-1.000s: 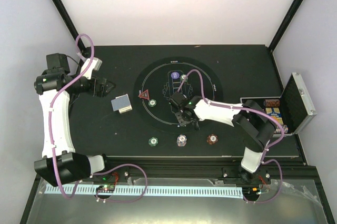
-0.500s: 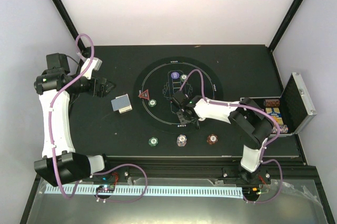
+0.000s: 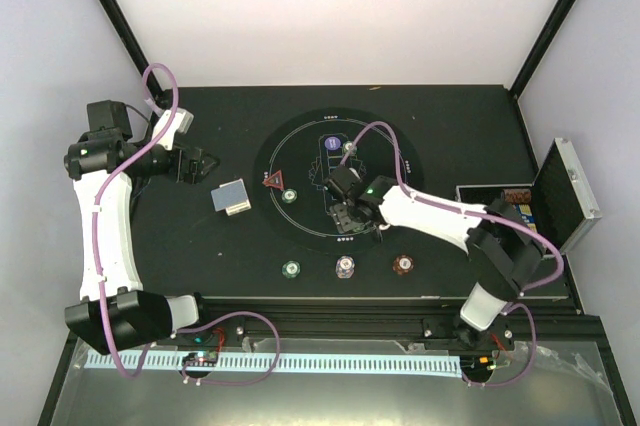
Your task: Distribute texas hold em gaming equipment
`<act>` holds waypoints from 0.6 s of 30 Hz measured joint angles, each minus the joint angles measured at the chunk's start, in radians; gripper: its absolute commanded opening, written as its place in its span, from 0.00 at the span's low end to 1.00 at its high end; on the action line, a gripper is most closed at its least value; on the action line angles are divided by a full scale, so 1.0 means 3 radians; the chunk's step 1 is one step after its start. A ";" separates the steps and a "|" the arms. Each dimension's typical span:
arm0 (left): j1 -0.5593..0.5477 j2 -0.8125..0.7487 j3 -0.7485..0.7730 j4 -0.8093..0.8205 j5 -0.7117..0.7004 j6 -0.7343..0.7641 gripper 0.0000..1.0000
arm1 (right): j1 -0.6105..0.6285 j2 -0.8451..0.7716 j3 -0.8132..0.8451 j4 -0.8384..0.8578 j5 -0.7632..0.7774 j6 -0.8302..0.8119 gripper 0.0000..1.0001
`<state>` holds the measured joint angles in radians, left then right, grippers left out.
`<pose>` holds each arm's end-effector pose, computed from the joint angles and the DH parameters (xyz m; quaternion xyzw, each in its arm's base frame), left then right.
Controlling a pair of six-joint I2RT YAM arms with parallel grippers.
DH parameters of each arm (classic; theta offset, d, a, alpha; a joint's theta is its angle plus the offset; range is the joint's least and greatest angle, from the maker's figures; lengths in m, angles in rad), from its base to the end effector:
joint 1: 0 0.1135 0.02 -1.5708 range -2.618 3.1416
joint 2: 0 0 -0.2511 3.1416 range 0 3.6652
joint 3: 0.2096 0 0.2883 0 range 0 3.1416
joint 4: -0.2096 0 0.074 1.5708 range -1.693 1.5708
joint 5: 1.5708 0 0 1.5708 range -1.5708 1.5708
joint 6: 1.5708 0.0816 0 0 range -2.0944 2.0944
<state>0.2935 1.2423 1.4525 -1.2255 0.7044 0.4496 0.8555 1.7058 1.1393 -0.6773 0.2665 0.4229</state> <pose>0.2776 0.0287 0.3530 0.1647 0.8925 -0.2157 0.3602 0.2608 0.2675 0.1170 -0.1887 0.9598 -0.0090 0.2077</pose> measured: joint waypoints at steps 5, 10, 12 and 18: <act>0.0000 0.0000 0.0014 0.0001 0.0023 -0.0001 0.99 | 0.0470 -0.0317 0.0141 -0.0126 0.0029 0.0118 0.82; 0.0000 0.0000 0.0014 0.0001 0.0038 -0.0004 0.99 | 0.0849 -0.0357 0.0042 -0.0193 -0.0065 0.0290 0.83; 0.0000 0.0000 0.0014 0.0001 0.0052 -0.0005 0.99 | 0.0894 -0.0357 -0.0070 -0.0215 -0.0117 0.0355 0.83; 0.0000 0.0000 0.0014 0.0001 0.0075 -0.0017 0.99 | 0.0926 -0.0356 -0.0345 -0.0220 -0.0219 0.0474 0.81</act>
<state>0.2935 1.2423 1.4567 -1.2251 0.7269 0.4446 1.1332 1.5990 1.0359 -0.7433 0.2008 0.5652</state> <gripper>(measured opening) 0.990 0.820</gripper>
